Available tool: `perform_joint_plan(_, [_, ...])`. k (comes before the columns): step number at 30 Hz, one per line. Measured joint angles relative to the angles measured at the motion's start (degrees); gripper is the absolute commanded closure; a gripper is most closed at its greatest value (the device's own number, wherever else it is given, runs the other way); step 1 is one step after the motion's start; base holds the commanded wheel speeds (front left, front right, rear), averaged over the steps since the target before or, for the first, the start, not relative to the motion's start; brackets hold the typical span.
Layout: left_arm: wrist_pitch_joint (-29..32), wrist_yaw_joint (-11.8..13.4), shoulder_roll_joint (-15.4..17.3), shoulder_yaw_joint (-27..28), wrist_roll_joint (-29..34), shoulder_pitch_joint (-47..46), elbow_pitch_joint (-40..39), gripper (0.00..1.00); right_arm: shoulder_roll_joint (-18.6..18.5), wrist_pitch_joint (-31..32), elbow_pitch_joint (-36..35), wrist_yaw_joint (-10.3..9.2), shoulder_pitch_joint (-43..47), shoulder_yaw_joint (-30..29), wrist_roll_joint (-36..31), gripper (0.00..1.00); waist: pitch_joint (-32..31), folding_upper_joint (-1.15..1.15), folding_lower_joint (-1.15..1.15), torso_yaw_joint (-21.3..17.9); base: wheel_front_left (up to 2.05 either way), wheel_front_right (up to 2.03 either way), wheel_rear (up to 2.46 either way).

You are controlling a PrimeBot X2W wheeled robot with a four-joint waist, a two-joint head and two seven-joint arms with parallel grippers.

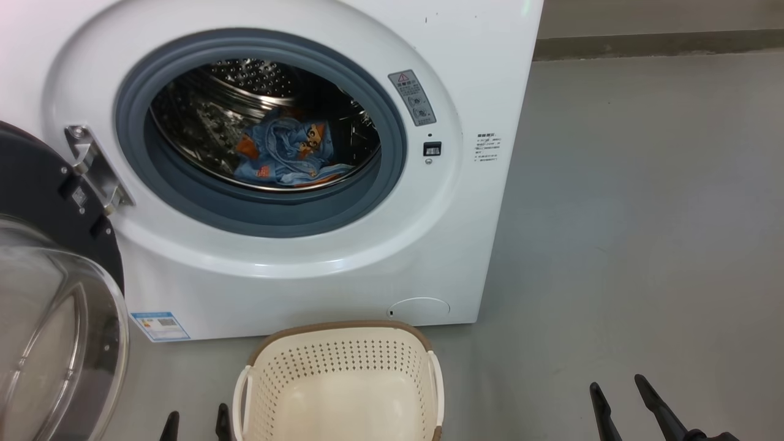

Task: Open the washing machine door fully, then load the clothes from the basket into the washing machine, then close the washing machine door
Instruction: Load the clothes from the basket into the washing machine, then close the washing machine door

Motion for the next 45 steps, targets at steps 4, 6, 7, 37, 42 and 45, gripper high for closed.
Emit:
perform_joint_plan(4, [0.0, 0.0, 0.0, 0.0, 0.0, 0.1, -0.2, 0.00, 0.0, 0.0, 0.2, 0.00, -0.1, -0.1, -0.1, 0.00, 0.1, 0.00, 0.00, 0.2, 0.00, 0.00, 0.00])
perform_joint_plan(6, [0.0, 0.0, 0.0, 0.0, 0.0, 0.3, -0.3, 0.00, -0.1, 0.0, 0.3, 0.00, -0.2, -0.1, -0.1, 0.00, 0.2, 0.00, 0.00, 0.3, 0.00, 0.00, 0.00])
perform_joint_plan(7, [0.0, 0.0, 0.0, -0.1, 0.0, 0.5, -0.3, 0.00, -0.1, 0.0, 0.4, 0.00, -0.2, -0.1, -0.1, 0.00, 0.2, 0.00, 0.00, 0.4, 0.00, 0.00, 0.00])
perform_joint_plan(37, [0.0, 0.6, 0.0, -0.8, 0.0, 0.9, -0.3, 0.00, -0.9, 0.0, 0.5, 0.00, -2.7, 1.2, -0.2, 0.00, 0.4, 0.00, 0.00, 2.0, -0.73, 0.73, 0.00])
perform_joint_plan(42, [0.0, 0.9, 0.0, -0.9, 0.2, 0.9, -0.5, 0.00, -0.9, 0.0, 0.5, 0.00, -2.7, 1.4, -0.2, 0.00, 0.4, 0.00, 0.00, 2.0, -1.92, 1.92, 0.00])
perform_joint_plan(45, [0.0, 1.2, 0.0, -0.9, 0.2, 0.9, -0.5, 0.00, -0.9, 0.0, 0.5, 0.00, -2.7, 1.5, -0.2, 0.00, 0.5, 0.00, 0.00, 2.1, -1.38, 1.38, 0.00])
